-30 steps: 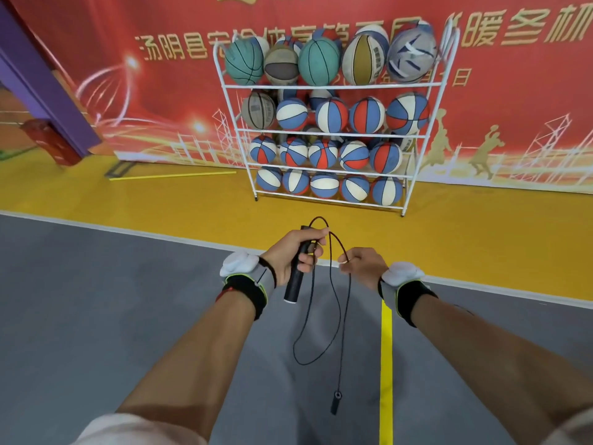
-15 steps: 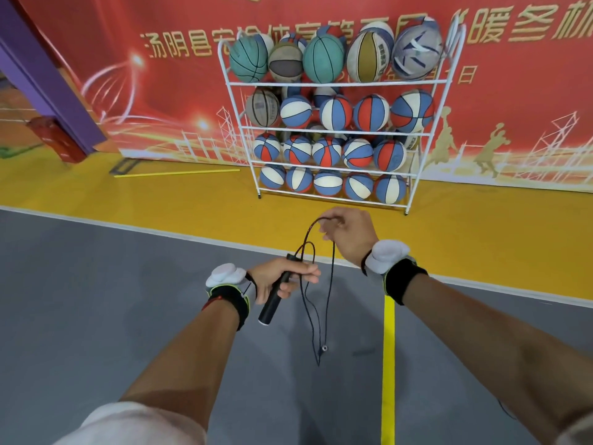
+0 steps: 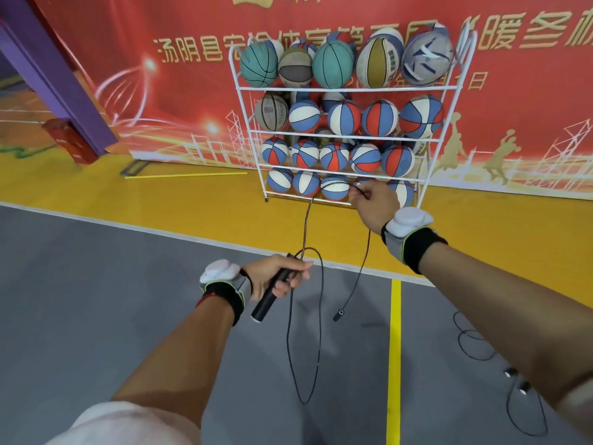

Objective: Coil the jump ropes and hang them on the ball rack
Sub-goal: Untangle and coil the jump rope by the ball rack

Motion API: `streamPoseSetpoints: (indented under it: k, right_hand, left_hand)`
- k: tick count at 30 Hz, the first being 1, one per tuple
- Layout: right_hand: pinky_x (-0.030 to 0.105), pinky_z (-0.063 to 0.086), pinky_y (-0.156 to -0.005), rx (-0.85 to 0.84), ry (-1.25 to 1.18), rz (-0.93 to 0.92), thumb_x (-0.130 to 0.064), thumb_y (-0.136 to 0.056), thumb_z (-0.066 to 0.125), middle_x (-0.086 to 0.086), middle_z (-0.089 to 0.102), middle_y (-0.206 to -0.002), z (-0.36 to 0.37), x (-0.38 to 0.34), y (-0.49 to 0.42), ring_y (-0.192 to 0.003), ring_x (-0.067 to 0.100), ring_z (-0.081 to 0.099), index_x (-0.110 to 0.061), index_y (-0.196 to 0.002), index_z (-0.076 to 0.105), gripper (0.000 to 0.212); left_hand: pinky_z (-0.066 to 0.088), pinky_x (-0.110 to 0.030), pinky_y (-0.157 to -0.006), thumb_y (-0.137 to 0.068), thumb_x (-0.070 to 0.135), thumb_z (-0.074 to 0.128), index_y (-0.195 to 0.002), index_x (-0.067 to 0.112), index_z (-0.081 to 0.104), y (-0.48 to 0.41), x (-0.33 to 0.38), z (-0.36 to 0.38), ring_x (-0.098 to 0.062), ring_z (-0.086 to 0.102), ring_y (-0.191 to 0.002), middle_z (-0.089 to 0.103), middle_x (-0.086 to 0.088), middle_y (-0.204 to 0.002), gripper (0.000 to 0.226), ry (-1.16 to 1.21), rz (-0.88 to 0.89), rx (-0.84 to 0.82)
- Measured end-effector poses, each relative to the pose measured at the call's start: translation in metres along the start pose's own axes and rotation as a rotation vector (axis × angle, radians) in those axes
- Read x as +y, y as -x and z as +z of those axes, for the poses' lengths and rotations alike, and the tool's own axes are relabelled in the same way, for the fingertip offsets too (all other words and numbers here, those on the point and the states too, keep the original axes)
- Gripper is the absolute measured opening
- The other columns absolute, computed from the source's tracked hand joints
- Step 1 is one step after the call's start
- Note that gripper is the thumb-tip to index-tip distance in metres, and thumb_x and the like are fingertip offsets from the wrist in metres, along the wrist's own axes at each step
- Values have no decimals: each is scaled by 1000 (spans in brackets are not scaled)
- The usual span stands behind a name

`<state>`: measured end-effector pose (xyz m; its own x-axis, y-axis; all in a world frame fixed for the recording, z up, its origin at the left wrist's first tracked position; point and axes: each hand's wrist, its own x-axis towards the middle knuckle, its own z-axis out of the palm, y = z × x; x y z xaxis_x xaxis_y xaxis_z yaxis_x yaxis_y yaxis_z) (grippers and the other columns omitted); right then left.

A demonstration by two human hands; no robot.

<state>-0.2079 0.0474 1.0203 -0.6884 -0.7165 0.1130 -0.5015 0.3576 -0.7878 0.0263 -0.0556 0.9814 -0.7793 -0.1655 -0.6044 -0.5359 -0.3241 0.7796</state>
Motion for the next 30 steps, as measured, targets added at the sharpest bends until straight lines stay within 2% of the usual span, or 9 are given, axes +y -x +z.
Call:
streamPoseSetpoints:
  k: [2,4,7,9,12,15,20,25,30]
  right_hand:
    - [31,45,-67,-76,-36,6,-19,-93,59,1,59,-73,7,2,6,-71,24,53,-12,-93,67,11]
    - [26,47,-67,-176,-98,2,-10,-88,66,-1,58,-73,18,0,14,-73,20,55,-13,-101,68,14]
    - [26,44,-72,-365,-32,-82,-18,-88,70,-1,61,-76,37,-1,30,-73,17,53,-17,-105,65,18]
    - [27,47,-73,-386,-45,-110,-24,-90,69,4,69,-79,45,-1,36,-74,19,58,-16,-113,62,26]
    - [36,55,-78,-299,-177,-141,-24,-92,66,10,73,-76,44,-1,36,-72,22,66,-15,-117,59,28]
    - [36,55,-73,-195,-156,-211,-28,-94,64,4,70,-73,32,-7,32,-66,17,66,-19,-111,63,20]
    - [34,57,-68,-28,-263,-254,-25,-98,56,-1,65,-72,19,-37,22,-59,15,64,-15,-98,68,15]
    - [25,48,-50,198,-693,-143,-14,-101,51,5,53,-72,3,-77,10,-45,8,52,2,-103,63,20]
    - [25,44,-44,445,-812,-32,-19,-101,49,0,54,-64,-17,-93,-15,-39,13,45,-11,-96,59,14]
  left_hand:
    - [21,-18,-33,-87,30,69,-75,10,63,5,24,3,-7,30,-33,46,1,-49,24,25,87,8]
    - [19,-18,-33,-87,30,69,-78,10,64,8,45,6,-6,28,-32,45,2,-48,22,53,150,27]
    - [18,-17,-32,-91,31,66,-80,11,65,10,66,7,-4,27,-32,47,3,-52,22,153,223,97]
    - [19,-16,-32,-92,32,67,-81,13,67,9,70,4,-3,28,-33,51,4,-57,22,192,245,155]
    - [19,-16,-35,-91,33,68,-89,13,69,11,60,-4,-3,27,-35,60,4,-69,21,140,207,164]
    - [24,-16,-35,-91,28,67,-97,9,65,12,38,-18,-4,28,-36,63,3,-81,20,60,130,72]
    - [28,-16,-40,-94,21,65,-89,15,66,10,5,-25,-4,30,-41,66,5,-91,8,-160,-21,11]
    - [28,-16,-42,-89,24,72,-97,14,69,4,-30,-30,-6,31,-46,70,3,-98,13,-253,-167,75]
    - [32,-16,-42,-88,36,71,-96,15,72,10,-50,-38,-7,36,-50,71,6,-95,23,-288,-287,134]
